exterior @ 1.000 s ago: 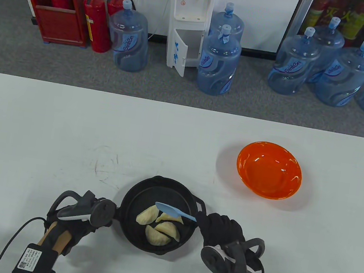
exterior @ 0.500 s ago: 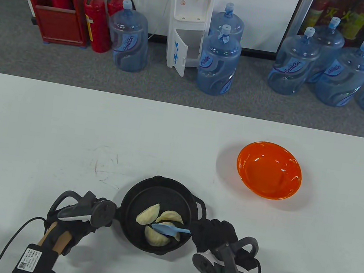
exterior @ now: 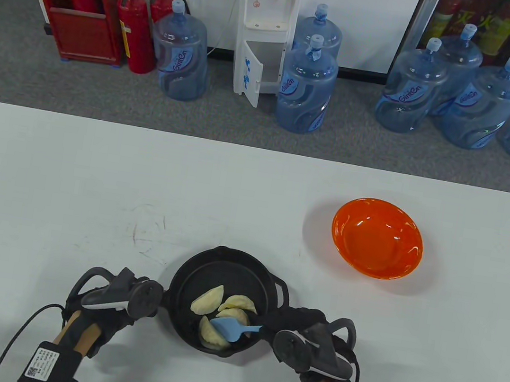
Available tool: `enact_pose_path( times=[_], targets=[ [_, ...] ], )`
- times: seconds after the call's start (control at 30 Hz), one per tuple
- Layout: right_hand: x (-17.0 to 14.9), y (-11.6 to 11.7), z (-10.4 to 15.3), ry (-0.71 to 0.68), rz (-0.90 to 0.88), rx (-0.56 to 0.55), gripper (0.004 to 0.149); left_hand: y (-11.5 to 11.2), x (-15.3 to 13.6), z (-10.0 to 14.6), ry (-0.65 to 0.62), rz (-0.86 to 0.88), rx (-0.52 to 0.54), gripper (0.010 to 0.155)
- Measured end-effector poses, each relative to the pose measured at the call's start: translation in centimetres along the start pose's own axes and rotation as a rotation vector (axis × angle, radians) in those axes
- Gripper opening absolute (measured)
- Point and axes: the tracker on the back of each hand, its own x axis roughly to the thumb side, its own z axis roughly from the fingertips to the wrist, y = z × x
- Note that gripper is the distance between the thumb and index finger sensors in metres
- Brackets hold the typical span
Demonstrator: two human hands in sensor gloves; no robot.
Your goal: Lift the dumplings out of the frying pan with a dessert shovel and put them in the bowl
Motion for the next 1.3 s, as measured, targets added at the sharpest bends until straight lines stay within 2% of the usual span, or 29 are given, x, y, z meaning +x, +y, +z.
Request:
enact_pose_path(
  times=[0.17,0.27,0.57,0.7,1.03,1.3],
  targets=[
    [-0.3,0.2,-0.2,0.004,-0.056,0.0,0.039,0.0,0.0,0.0,0.002,-0.001,-0.002,0.054],
    [0.4,0.2,-0.2,-0.028,-0.031,-0.041,0.039,0.0,0.0,0.0,0.002,-0.003,-0.003,0.054],
    [2.4,0.7,-0.3,-0.081,0.004,-0.073,0.039,-0.1,0.0,0.0,0.003,-0.005,-0.004,0.053],
    [2.3,0.9,-0.5,-0.062,-0.035,-0.038,0.039,-0.1,0.0,-0.1,0.003,-0.006,-0.007,0.053],
    [0.3,1.4,-1.2,0.031,-0.224,0.137,0.04,-0.1,0.1,-0.1,0.005,-0.005,-0.012,0.053],
    [-1.0,2.1,-1.1,0.082,-0.398,0.202,0.04,-0.1,0.1,-0.1,0.005,-0.003,-0.013,0.054]
  ],
)
